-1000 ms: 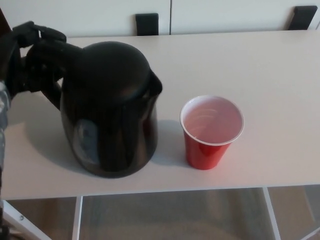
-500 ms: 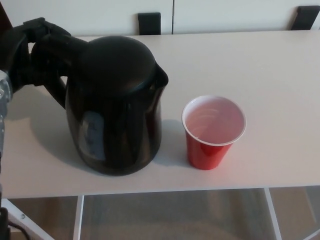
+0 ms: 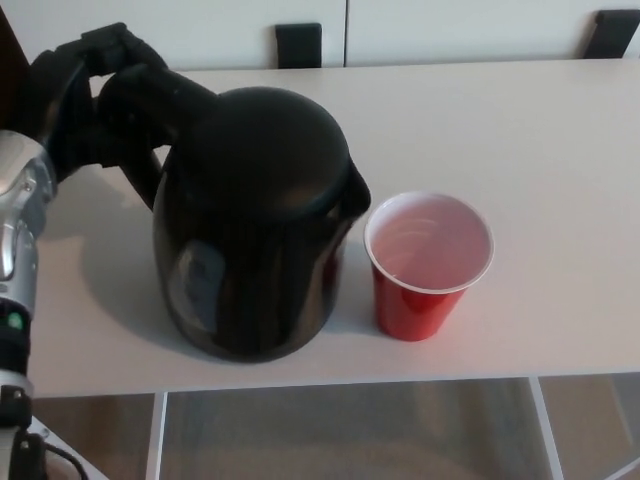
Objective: The robot walk towards a table in front and uses its left hand to pick up the pot from the base and pour water to the cup on the right hand side
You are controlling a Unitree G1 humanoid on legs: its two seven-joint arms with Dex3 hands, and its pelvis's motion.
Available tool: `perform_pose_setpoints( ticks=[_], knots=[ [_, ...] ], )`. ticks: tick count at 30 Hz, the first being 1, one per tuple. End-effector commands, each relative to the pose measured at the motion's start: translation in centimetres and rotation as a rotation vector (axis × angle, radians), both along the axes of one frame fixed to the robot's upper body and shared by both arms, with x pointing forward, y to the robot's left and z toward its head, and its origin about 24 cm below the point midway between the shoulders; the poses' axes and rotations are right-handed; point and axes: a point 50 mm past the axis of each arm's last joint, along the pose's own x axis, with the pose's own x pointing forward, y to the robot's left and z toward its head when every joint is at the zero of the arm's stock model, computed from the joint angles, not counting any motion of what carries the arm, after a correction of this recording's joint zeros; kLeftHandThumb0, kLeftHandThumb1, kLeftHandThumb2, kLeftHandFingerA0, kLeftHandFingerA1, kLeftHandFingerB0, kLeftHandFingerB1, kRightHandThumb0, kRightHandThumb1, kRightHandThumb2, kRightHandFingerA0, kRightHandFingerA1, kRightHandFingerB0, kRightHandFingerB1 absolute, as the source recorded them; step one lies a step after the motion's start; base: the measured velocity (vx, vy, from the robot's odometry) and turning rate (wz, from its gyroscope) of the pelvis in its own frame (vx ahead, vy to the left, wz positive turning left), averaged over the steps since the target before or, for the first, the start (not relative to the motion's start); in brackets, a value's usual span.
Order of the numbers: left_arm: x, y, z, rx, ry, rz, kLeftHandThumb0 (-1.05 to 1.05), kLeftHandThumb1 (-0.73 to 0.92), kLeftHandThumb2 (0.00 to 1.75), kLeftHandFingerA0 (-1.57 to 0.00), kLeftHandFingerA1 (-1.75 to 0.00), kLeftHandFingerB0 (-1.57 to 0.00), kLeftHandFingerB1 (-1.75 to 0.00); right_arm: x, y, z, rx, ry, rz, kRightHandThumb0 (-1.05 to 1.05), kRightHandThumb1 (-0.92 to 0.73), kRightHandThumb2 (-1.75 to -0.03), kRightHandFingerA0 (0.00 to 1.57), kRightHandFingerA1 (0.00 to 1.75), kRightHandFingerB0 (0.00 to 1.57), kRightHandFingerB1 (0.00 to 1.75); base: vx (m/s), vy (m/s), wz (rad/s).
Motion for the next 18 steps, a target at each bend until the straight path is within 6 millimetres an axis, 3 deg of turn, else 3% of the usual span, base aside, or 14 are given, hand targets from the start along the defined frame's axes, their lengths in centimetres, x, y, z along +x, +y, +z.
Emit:
perform_pose_setpoints(
  ticks=[1,4,7,15,18],
  knots=[
    [0.1,-0.4,1.6,-0.087,-0.017,-0.019,-0.02,0.66,0.54,-0.72,-1.75,-0.52,-1.75,0.0,-0.4,0.3,-0.010,0.010,-0.014,-0.12,-0.57,-0.56,0.57,0.50,0.40,0.40,0.00,0.000,0.00],
    [0.1,-0.5,1.8,-0.092,-0.018,-0.020,-0.08,0.62,0.56,-0.72,-1.75,-0.52,-1.74,0.0,-0.3,0.4,-0.010,0.011,-0.014,-0.12,-0.57,-0.56,0.56,0.50,0.39,0.40,0.00,0.000,0.00],
    [0.2,-1.1,3.7,-0.089,-0.056,-0.042,-0.02,0.65,0.55,-0.70,-1.75,-0.50,-1.75,0.1,-0.4,0.3,-0.023,0.017,0.003,-0.15,-0.57,-0.56,0.58,0.50,0.42,0.41,0.00,0.000,0.00],
    [0.1,-1.4,5.7,-0.089,-0.098,-0.015,-0.01,0.65,0.54,-0.72,-1.75,-0.53,-1.75,0.4,-0.5,0.4,-0.037,0.018,0.010,-0.13,-0.55,-0.55,0.57,0.49,0.41,0.41,0.00,0.000,0.00],
    [0.1,-1.4,5.8,-0.089,-0.097,-0.013,-0.01,0.65,0.54,-0.72,-1.75,-0.53,-1.75,0.4,-0.5,0.4,-0.037,0.018,0.010,-0.13,-0.55,-0.55,0.57,0.49,0.41,0.41,0.00,0.000,0.00]
  ],
)
